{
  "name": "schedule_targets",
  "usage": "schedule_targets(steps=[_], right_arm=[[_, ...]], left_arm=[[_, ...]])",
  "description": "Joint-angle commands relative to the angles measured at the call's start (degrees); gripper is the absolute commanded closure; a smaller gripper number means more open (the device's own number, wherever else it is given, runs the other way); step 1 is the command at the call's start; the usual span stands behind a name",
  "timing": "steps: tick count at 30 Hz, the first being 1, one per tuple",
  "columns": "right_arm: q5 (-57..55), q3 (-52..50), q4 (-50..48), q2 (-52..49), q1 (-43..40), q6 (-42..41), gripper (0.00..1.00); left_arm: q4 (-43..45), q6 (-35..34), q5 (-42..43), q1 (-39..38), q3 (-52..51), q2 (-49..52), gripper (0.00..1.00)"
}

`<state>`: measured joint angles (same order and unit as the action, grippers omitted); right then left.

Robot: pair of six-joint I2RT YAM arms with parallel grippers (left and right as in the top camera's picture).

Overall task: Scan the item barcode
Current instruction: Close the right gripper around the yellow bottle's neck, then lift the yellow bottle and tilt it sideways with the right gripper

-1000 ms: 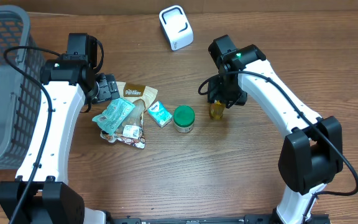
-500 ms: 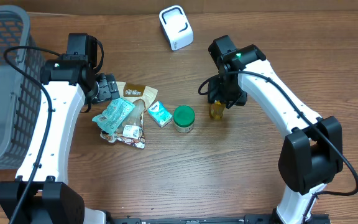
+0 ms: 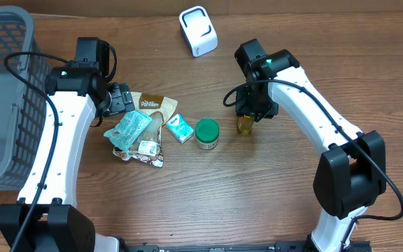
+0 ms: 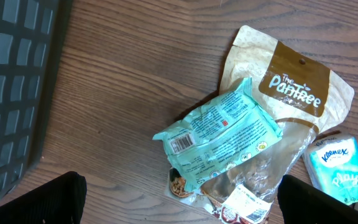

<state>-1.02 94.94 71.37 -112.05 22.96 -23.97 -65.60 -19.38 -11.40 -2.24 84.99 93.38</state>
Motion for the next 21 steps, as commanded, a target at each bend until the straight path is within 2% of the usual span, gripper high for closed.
schedule_targets(steps=[1,5,10,14,21], right_arm=[[0.2,2.0,-0.2,0.8,-0.2,0.0,0.58],[2.4,3.4,1.9,1.2,-0.5,0.4,0.73],[5.9,6.2,3.8,4.5,-2.3,3.4,0.73],[15.8,8.4,4.8,8.9,-5.5,9.2,0.73],[46.8,8.4,8.3,13.8,-15.1,26.8,0.73]], left_arm=[[0.0,-0.6,-0.2,-0.1,0.5,0.3,0.01],[0.0,-0.6,-0.2,-0.1,0.5,0.3,0.00],[0.0,-0.6,-0.2,-0.1,0.5,0.3,0.00],[0.0,-0.6,-0.2,-0.1,0.5,0.3,0.00],[0.0,-0.6,-0.2,-0.1,0.5,0.3,0.00]])
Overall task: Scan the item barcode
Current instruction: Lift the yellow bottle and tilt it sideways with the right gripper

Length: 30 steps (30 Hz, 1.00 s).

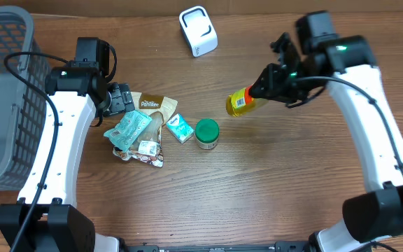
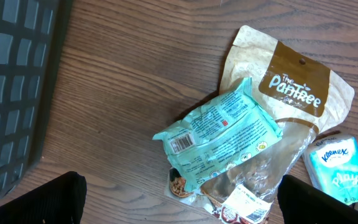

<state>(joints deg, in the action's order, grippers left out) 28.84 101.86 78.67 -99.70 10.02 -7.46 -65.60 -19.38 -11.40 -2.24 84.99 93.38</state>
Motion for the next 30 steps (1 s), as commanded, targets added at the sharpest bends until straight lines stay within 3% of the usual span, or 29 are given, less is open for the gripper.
schedule_targets(steps=[1,8,14,30], right_arm=[[19.9,1.4,1.8,1.4,-2.9,13.1,0.73],[26.9,1.3,11.9,1.4,-3.2,26.5,0.73],[27.8,1.2,18.5,1.4,-3.2,32.3,0.79],[29.7,-0.8,18.4,1.4,-3.2,31.5,0.82]], left_arm=[[0.0,-0.6,-0.2,-0.1,0.5,0.3,0.00],[0.0,-0.6,-0.2,-0.1,0.5,0.3,0.00],[0.0,-0.6,-0.2,-0.1,0.5,0.3,0.00],[0.0,-0.6,-0.2,-0.1,0.5,0.3,0.00]])
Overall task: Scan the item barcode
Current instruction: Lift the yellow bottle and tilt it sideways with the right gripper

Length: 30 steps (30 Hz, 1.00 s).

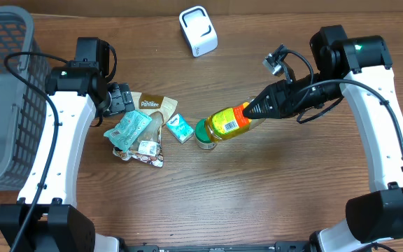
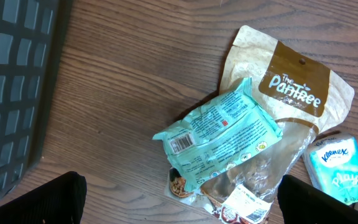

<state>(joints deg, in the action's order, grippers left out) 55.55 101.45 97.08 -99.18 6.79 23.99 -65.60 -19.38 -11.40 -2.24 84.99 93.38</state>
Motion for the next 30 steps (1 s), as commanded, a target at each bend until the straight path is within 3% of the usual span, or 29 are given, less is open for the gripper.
schedule_targets(steps=[1,21,30], right_arm=[[3.1,-0.6,0.0,0.9,0.2,0.1,0.82],[3.7,-4.1,0.0,2.2,0.4,-2.7,0.83],[3.7,-4.2,0.0,15.5,1.5,-4.4,0.83]], left_arm=[[0.0,-0.6,-0.2,-0.1,0.5,0.3,0.01],[0.0,-0.6,-0.2,-0.1,0.5,0.3,0.00],[0.0,-0.6,-0.2,-0.1,0.5,0.3,0.00]])
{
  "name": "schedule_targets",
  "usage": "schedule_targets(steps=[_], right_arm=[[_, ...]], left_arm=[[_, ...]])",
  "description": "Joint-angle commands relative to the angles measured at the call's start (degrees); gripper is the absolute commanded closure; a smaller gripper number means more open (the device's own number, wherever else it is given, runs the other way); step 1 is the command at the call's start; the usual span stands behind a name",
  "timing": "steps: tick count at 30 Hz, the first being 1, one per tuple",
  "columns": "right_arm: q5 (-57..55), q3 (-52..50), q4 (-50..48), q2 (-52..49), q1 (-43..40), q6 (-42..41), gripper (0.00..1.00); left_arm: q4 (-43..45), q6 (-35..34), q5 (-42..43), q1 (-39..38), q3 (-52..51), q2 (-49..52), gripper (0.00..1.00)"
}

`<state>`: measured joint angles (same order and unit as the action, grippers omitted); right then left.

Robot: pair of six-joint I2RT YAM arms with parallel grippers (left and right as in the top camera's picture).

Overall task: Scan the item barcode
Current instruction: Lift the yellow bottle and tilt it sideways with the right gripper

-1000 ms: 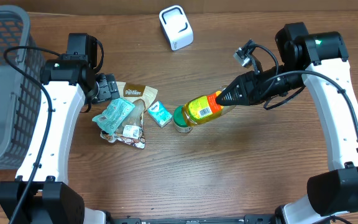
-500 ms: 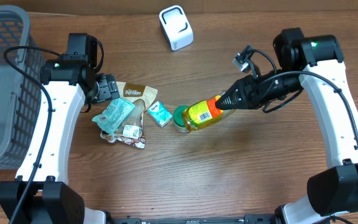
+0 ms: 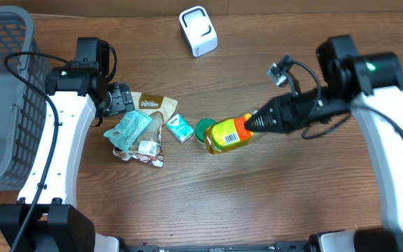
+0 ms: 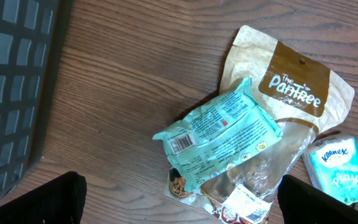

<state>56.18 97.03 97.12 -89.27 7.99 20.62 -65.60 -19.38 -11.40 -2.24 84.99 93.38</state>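
Observation:
My right gripper (image 3: pixel 252 123) is shut on the orange-capped neck of a yellow bottle (image 3: pixel 222 135), held on its side in the air above the middle of the table, its label facing up. The bottle partly hides a green-lidded jar (image 3: pixel 201 129). A white barcode scanner (image 3: pixel 198 30) stands at the back of the table, well away from the bottle. My left gripper (image 3: pixel 121 99) hangs open over a teal packet (image 4: pixel 219 134), its dark fingers (image 4: pixel 48 199) wide apart and holding nothing.
A brown Pantree pouch (image 4: pixel 297 87), a Kleenex pack (image 4: pixel 340 171) and a clear snack bag (image 4: pixel 247 199) lie around the teal packet. A grey basket fills the left edge of the table.
The right gripper and its bottle have shifted slightly toward the table's front, still over the green-lidded jar. The left arm has not moved.
The right gripper was down on the bottle standing right of the jar. Then it held the bottle tilted in the air further back. Later the bottle lay sideways, higher up, above the jar, and it is still there now. The left arm stayed still throughout.

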Motion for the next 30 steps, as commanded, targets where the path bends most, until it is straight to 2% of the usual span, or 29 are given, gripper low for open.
schedule_targets(steps=[1,7,18,21,30], right_arm=[[3.1,0.0,0.0,6.6,0.4,-1.6,0.83],[3.5,-2.7,-0.1,11.7,1.8,-2.9,0.82],[4.1,-3.0,-4.3,11.8,10.5,-4.2,0.82],[4.1,-3.0,-6.8,11.6,10.8,-7.6,0.82],[-0.6,-3.0,-3.9,11.6,10.8,-7.6,0.81]], left_arm=[[0.0,-0.6,-0.2,-0.1,0.5,0.3,0.01],[0.0,-0.6,-0.2,-0.1,0.5,0.3,0.00],[0.0,-0.6,-0.2,-0.1,0.5,0.3,0.00],[0.0,-0.6,-0.2,-0.1,0.5,0.3,0.01],[0.0,-0.6,-0.2,-0.1,0.5,0.3,0.00]])
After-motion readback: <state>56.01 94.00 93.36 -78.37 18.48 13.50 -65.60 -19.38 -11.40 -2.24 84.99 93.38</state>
